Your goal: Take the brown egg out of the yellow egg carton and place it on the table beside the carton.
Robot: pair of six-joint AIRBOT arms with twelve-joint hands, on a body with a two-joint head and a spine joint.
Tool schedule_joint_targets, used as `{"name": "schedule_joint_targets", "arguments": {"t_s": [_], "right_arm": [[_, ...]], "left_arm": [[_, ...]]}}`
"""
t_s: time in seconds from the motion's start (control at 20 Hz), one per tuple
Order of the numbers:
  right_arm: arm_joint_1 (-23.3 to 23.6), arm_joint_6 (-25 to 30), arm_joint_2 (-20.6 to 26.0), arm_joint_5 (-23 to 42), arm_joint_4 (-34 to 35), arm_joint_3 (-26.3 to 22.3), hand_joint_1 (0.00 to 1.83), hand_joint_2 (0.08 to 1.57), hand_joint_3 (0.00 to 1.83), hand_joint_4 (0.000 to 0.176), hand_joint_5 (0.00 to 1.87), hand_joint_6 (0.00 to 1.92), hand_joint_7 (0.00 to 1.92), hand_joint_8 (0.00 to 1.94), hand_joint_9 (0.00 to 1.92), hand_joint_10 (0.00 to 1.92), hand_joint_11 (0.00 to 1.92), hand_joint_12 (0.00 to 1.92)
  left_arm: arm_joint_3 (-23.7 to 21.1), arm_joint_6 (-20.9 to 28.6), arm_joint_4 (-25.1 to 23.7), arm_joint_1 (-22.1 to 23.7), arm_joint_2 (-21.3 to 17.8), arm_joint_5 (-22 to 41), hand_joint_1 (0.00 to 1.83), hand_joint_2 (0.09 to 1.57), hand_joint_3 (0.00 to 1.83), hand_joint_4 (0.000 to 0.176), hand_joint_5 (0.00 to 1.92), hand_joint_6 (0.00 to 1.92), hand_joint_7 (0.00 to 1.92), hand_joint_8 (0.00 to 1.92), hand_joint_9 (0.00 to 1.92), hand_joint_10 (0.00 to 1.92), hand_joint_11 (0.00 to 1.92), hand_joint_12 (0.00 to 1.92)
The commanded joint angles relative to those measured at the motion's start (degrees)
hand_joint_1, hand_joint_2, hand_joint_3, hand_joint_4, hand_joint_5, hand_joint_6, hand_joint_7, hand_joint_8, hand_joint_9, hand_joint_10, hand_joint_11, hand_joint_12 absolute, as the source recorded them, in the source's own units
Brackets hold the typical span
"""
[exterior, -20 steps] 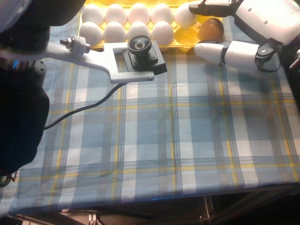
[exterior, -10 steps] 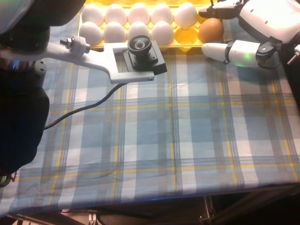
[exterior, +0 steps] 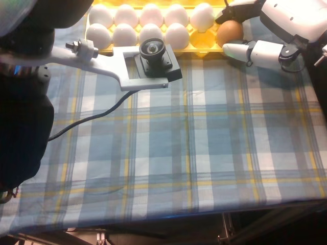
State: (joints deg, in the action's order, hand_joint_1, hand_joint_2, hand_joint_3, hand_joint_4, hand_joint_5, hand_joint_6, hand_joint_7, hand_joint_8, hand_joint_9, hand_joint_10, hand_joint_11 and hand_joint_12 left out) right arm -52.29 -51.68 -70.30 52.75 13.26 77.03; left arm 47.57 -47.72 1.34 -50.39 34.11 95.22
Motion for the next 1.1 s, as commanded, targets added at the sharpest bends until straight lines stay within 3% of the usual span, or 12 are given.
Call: {"name": "schedule_joint_targets", "arguments": {"t_s": [0.0, 0.05, 0.1, 0.15, 0.2, 0.3, 0.5, 0.55, 0.65, 0.8, 0.9, 1.05], "right_arm": [[0.54, -0.3, 0.4, 5.92, -0.03, -0.42, 0.86, 1.26, 0.0, 0.176, 0.69, 1.4, 0.92, 0.0, 0.58, 0.0, 0.09, 0.0], [0.54, -0.3, 0.84, 6.57, -0.03, -0.83, 0.86, 1.26, 0.0, 0.176, 0.69, 1.41, 0.91, 0.0, 0.58, 0.0, 0.09, 0.0], [0.54, -0.3, 1.33, 7.36, -0.03, -1.36, 0.68, 1.23, 0.0, 0.053, 0.7, 0.57, 0.89, 0.0, 0.56, 0.0, 0.08, 0.0], [0.54, -0.3, 1.87, 8.31, -0.03, -1.97, 0.63, 1.22, 0.0, 0.031, 0.78, 0.2, 0.86, 0.01, 0.54, 0.01, 0.08, 0.01], [0.54, -0.3, 2.64, 9.41, -0.03, -2.81, 0.6, 1.21, 0.0, 0.033, 0.83, 0.07, 0.83, 0.0, 0.52, 0.0, 0.08, 0.0], [0.54, -0.3, 3.74, 11.21, -0.15, -4.31, 0.59, 1.21, 0.0, 0.033, 0.85, 0.02, 0.8, 0.0, 0.49, 0.0, 0.08, 0.01], [0.53, -0.3, 7.56, 17.23, -2.39, -9.5, 0.59, 1.2, 0.0, 0.0, 0.84, 0.01, 0.78, 0.01, 0.45, 0.0, 0.1, 0.01], [0.53, -0.3, 7.83, 17.76, -2.77, -9.95, 0.6, 1.2, 0.0, 0.014, 0.84, 0.01, 0.79, 0.01, 0.46, 0.01, 0.11, 0.01], [0.46, -0.31, 7.83, 17.7, -2.9, -9.56, 0.65, 1.19, 0.0, 0.022, 0.86, 0.01, 0.83, 0.02, 0.48, 0.01, 0.11, 0.01], [0.41, -0.32, 6.09, 14.81, -2.58, -7.58, 0.6, 1.18, 0.0, 0.0, 0.8, 0.0, 0.8, 0.0, 0.46, 0.0, 0.09, 0.0], [0.41, -0.31, 4.49, 12.22, -2.32, -5.91, 0.58, 1.14, 0.0, 0.0, 0.67, 0.0, 0.74, 0.0, 0.46, 0.0, 0.08, 0.0], [0.41, -0.31, 3.18, 10.24, -2.31, -4.87, 0.61, 1.11, 0.0, 0.0, 0.64, 0.0, 0.74, 0.01, 0.52, 0.02, 0.08, 0.0]], "left_arm": [[-0.34, 0.62, -1.16, 1.05, 0.34, 4.27, 0.33, 1.4, 0.0, 0.0, 0.84, 1.92, 1.28, 1.92, 1.38, 1.92, 1.22, 1.92], [-0.34, 0.62, -1.16, 1.05, 0.34, 4.27, 0.33, 1.4, 0.0, 0.0, 0.82, 1.92, 1.27, 1.92, 1.36, 1.92, 1.21, 1.92], [-0.34, 0.62, -1.16, 1.05, 0.34, 4.27, 0.35, 1.4, 0.0, 0.0, 0.82, 1.92, 1.27, 1.92, 1.36, 1.92, 1.21, 1.92], [-0.34, 0.62, -1.16, 1.05, 0.34, 4.27, 0.34, 1.4, 0.0, 0.0, 0.8, 1.92, 1.26, 1.92, 1.34, 1.92, 1.2, 1.92], [-0.34, 0.62, -1.16, 1.05, 0.34, 4.27, 0.33, 1.4, 0.0, 0.0, 0.79, 1.92, 1.25, 1.92, 1.33, 1.92, 1.19, 1.92], [-0.35, 0.62, -1.16, 1.05, 0.34, 4.27, 0.34, 1.41, 0.0, 0.0, 0.76, 1.92, 1.25, 1.92, 1.32, 1.92, 1.18, 1.92], [-0.37, 0.62, -1.16, 1.05, 0.34, 4.27, 0.34, 1.4, 0.0, 0.0, 0.83, 1.92, 1.28, 1.92, 1.35, 1.92, 1.18, 1.92], [-0.37, 0.62, -1.16, 1.05, 0.34, 4.27, 0.38, 1.39, 0.0, 0.0, 0.82, 1.92, 1.29, 1.92, 1.36, 1.92, 1.19, 1.92], [-0.37, 0.62, -1.16, 1.05, 0.36, 4.27, 0.32, 1.41, 0.0, 0.0, 0.78, 1.92, 1.28, 1.92, 1.36, 1.92, 1.2, 1.92], [-0.37, 0.62, -1.16, 1.05, 0.36, 4.27, 0.33, 1.4, 0.0, 0.0, 0.77, 1.92, 1.26, 1.92, 1.34, 1.92, 1.17, 1.92], [-0.37, 0.63, -1.16, 1.05, 0.36, 4.27, 0.33, 1.4, 0.0, 0.0, 0.79, 1.92, 1.24, 1.92, 1.33, 1.92, 1.17, 1.92], [-0.37, 0.63, -1.16, 1.05, 0.36, 4.27, 0.36, 1.39, 0.0, 0.0, 0.81, 1.92, 1.25, 1.92, 1.33, 1.92, 1.17, 1.92]]}}
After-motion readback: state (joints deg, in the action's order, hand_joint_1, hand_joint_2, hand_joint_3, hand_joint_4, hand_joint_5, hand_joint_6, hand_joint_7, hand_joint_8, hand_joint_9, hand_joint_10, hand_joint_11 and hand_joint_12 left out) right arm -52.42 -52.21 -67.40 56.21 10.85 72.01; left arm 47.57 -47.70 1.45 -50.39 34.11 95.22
